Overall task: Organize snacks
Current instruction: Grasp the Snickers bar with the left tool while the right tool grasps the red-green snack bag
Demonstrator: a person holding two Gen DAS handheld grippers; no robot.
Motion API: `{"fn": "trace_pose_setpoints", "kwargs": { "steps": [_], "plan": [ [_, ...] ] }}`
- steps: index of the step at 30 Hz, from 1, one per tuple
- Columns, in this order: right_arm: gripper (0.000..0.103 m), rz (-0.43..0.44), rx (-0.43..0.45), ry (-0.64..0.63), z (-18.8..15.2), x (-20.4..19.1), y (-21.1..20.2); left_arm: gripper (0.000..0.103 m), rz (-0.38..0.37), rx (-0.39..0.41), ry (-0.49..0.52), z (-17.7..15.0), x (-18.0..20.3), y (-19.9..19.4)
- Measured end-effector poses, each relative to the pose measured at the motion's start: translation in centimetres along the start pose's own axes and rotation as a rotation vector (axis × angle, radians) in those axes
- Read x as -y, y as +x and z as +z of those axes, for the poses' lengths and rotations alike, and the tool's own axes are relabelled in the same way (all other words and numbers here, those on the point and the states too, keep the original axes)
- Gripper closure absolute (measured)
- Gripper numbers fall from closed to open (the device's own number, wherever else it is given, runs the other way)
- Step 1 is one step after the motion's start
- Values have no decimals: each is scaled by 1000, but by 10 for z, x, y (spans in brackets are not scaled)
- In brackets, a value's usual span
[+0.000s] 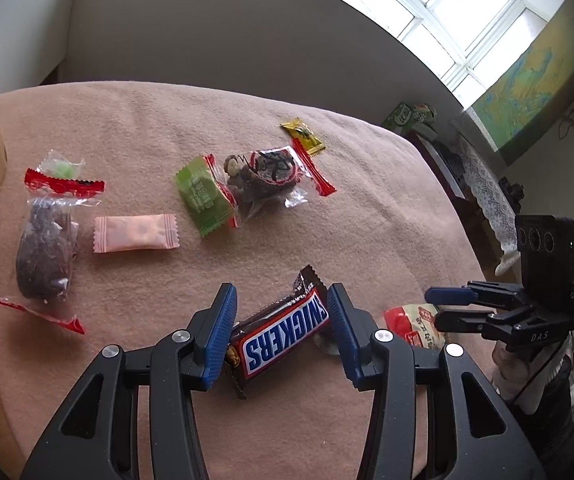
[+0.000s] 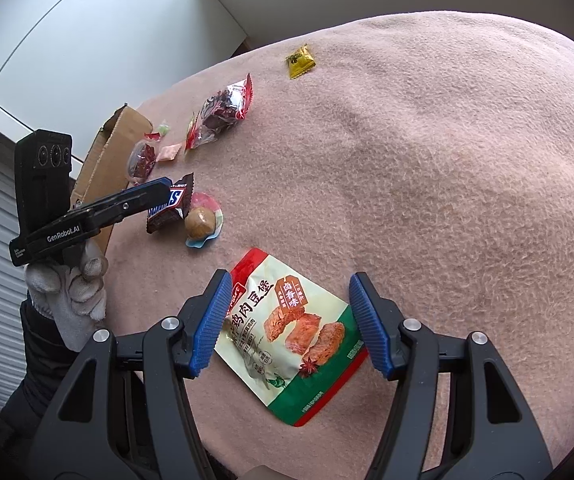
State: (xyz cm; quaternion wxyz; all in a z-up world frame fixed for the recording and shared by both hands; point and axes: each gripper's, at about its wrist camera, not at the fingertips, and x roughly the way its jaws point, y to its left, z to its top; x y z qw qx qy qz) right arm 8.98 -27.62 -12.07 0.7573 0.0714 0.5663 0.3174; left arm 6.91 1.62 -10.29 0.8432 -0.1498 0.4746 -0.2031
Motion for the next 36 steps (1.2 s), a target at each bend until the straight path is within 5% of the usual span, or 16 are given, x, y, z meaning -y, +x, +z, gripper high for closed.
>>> {"fn": "trace_pose_setpoints", "kwargs": {
  "steps": [6,10,20,29,32,36],
  "plan": [
    [38,-15,-10,-21,-8,-5,-2,57,92,1,126,-25,26,-3],
    [24,-51,-30,-90,-13,-21,1,57,196,0,227,-33,42,8],
    [12,-311,-154,-435,-30,-67,32,57,208,14,227,-32,35,10],
    [24,-348,-180,-445,-23,-63,30,58,205,32,245,-35,35,5],
    [35,-366,-143,-412,-20,-62,24,77,245,55,212,-35,31,3],
    [42,-379,-79,-338,-14,-51,16,77,219,67,148,-32,24,0]
  ]
}}
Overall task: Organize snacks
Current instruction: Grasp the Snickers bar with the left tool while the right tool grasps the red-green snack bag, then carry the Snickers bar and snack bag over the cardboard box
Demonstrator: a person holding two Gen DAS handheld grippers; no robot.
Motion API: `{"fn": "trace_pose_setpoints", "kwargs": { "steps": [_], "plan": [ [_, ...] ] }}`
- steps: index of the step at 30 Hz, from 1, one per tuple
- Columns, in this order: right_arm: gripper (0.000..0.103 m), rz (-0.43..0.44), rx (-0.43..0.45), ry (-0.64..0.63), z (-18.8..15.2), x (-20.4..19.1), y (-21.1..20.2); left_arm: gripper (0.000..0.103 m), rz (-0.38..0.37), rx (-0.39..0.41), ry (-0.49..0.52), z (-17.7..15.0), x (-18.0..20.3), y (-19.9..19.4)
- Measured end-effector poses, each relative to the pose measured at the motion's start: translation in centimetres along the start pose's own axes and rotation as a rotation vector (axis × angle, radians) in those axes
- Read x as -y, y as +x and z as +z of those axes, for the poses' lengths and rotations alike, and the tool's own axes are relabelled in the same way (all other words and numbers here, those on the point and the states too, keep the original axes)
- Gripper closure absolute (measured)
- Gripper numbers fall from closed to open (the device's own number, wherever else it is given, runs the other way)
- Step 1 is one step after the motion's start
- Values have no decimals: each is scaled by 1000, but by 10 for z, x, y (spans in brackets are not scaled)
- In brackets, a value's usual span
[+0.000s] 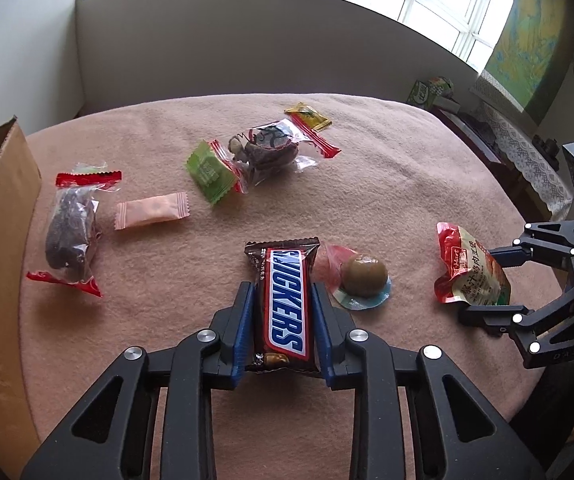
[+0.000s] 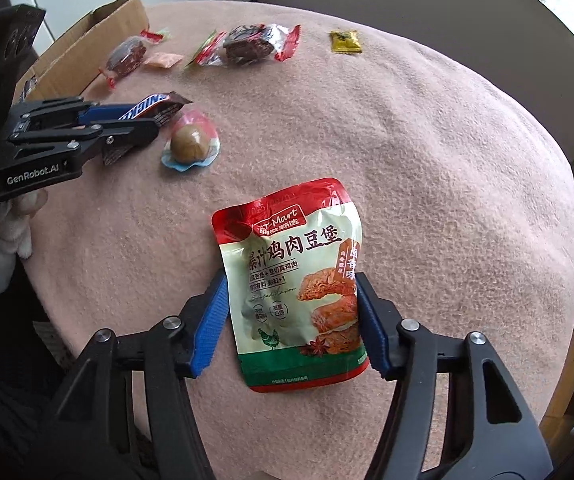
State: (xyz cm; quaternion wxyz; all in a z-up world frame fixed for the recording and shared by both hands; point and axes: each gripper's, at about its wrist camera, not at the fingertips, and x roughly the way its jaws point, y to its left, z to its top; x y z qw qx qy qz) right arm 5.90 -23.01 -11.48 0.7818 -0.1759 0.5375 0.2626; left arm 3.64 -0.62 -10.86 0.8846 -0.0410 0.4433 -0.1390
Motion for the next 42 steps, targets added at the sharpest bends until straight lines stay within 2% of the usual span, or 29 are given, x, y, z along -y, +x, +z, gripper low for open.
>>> {"fn": "trace_pose_setpoints", "kwargs": {
  "steps": [3,8,14,22,31,36,42],
  "plan": [
    [44,-1,55,71,3,8,-3,77,6,7,-6,-1,0,-1],
    [44,106,160,210,15,21,-5,77,14,24,-15,1,-1,-6],
    [44,172,245,311,32,23,-4,77,10,61,-27,5,-4,-17],
    [44,212,351,295,73,1,-32,77,-9,161,-68,16,-16,-49],
    [44,301,421,194,144,-59,-49,77,4,269,-131,11,-49,-93],
    [44,361,426,140,178,-96,-45,77,57,322,-181,5,-79,-115],
    [44,419,398,64,205,-146,-28,77,157,367,-270,-14,-120,-134]
  ]
}}
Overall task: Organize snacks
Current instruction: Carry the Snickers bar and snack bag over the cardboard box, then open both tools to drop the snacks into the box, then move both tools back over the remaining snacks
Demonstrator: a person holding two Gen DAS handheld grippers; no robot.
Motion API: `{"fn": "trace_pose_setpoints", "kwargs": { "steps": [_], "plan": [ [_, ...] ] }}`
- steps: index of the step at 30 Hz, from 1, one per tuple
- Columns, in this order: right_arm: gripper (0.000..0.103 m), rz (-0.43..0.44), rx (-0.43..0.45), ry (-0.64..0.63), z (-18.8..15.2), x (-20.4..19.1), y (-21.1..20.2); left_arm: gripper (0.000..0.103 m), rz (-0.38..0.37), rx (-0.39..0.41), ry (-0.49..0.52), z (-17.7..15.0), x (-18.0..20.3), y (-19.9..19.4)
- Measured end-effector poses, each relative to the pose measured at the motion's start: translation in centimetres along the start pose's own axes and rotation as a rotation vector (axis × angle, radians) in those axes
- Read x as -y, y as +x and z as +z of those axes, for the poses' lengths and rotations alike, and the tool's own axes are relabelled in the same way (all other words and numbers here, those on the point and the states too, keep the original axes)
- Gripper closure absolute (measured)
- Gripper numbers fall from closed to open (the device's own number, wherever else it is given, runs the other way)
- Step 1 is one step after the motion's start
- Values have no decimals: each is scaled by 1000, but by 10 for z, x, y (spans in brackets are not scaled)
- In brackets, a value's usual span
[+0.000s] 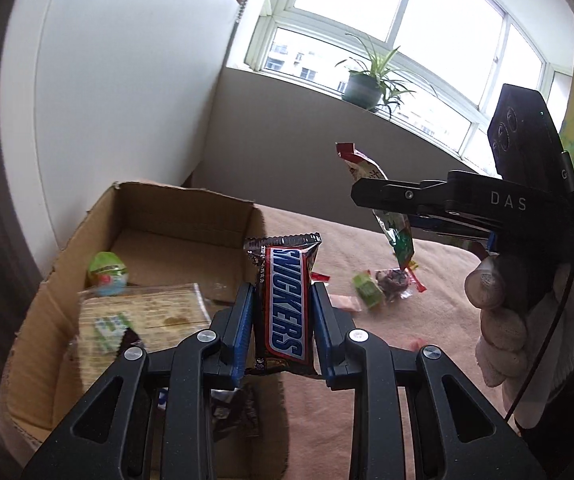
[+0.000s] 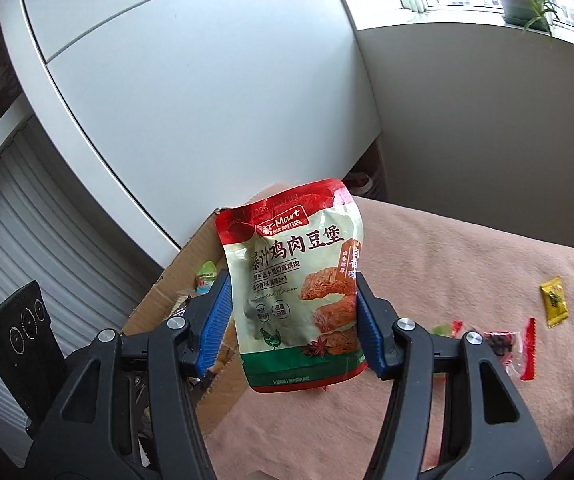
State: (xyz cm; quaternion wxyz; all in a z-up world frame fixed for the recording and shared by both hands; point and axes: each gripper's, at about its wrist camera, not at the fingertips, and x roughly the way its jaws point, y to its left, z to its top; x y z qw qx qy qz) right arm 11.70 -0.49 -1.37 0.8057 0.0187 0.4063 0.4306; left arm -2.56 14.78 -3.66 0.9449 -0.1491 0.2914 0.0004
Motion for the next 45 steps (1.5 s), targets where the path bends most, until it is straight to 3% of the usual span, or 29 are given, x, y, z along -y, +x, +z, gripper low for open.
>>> {"fn": "trace_pose_setpoints", "kwargs": {
  "steps": [11,15,16,20,23,32,45],
  "plan": [
    [43,62,-89,-42,-1,-45,65,77,141,7,-31,-3,-43,-2],
    [30,13,-102,-63,-2,-55,79,76,194,9,-15,-5,-47,-9],
    [26,3,-99,-67,-3,-56,80,75,201,13,-16,-5,-48,-10],
    [22,-13,-77,-75,-3,-59,78,53,213,27,-11,-4,-49,-14],
    [17,-12,-56,-77,-2,-59,70,53,219,36,-11,-4,-51,-18],
    [17,-68,2,-93,-3,-42,24,53,156,69,-5,-1,-37,-27],
    [17,-194,35,-20,-24,36,-47,53,41,67,36,-4,16,-5]
  ]
}}
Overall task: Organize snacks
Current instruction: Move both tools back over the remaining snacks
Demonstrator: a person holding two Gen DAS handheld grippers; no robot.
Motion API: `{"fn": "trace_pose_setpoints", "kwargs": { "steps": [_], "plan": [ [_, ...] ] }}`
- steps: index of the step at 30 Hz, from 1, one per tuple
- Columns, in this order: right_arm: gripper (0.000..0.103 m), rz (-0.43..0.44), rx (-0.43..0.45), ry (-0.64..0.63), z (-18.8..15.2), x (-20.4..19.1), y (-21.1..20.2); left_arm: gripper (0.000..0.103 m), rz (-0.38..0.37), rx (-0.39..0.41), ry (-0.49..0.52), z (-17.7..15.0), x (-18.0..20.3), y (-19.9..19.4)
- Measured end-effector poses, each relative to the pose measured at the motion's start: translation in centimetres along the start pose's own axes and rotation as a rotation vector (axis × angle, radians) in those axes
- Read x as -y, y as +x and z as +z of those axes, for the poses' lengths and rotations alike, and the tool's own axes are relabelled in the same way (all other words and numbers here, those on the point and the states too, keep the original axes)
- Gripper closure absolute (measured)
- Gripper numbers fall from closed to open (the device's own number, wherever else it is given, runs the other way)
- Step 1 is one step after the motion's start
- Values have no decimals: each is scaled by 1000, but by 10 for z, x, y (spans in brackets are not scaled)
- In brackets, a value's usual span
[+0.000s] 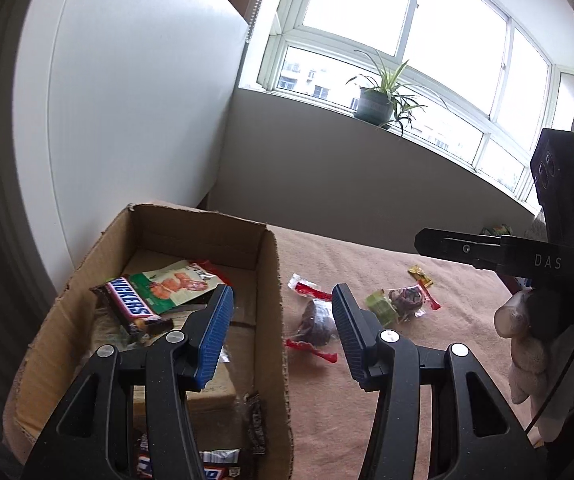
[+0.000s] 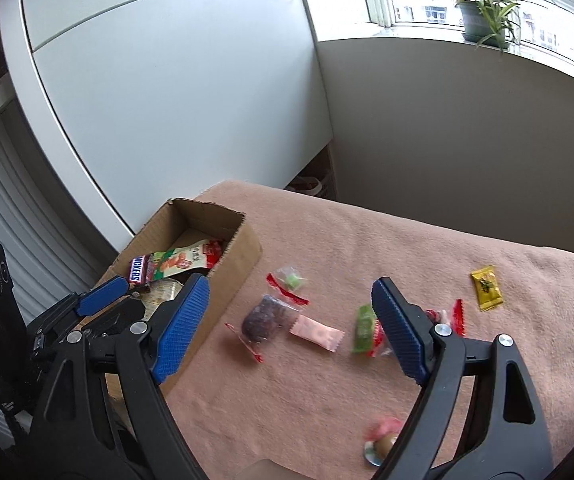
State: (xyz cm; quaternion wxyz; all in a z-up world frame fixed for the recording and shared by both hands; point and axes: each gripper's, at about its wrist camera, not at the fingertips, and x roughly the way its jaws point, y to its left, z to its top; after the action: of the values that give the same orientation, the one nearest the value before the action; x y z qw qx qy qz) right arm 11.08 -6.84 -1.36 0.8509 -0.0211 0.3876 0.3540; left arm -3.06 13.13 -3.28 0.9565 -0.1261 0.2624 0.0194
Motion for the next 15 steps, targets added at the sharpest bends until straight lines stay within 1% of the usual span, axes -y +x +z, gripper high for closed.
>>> {"fn": "trace_pose_setpoints", "kwargs": {
  "steps": [2,4,6,8,11,13,15],
  "plan": [
    [17,-22,3,29,-6,18,-7,53,-13,-23,32,-1,14,6],
    [17,-35,14,73,-13,37,-15,46,-38,-59,37,-5,25,16],
    [17,-62,15,91,-22,53,-21,45,-46,-96,54,-9,38,26],
    [17,-82,-6,87,-34,64,-23,45,-58,-145,90,-15,50,37],
    [17,-109,-55,79,-56,75,-22,45,-50,-190,116,-23,62,50],
    [17,-106,-98,67,-71,78,-19,45,-45,-226,123,-25,67,60],
    [17,-115,-138,37,-83,78,-13,45,-17,-227,113,-22,68,65]
  ]
}}
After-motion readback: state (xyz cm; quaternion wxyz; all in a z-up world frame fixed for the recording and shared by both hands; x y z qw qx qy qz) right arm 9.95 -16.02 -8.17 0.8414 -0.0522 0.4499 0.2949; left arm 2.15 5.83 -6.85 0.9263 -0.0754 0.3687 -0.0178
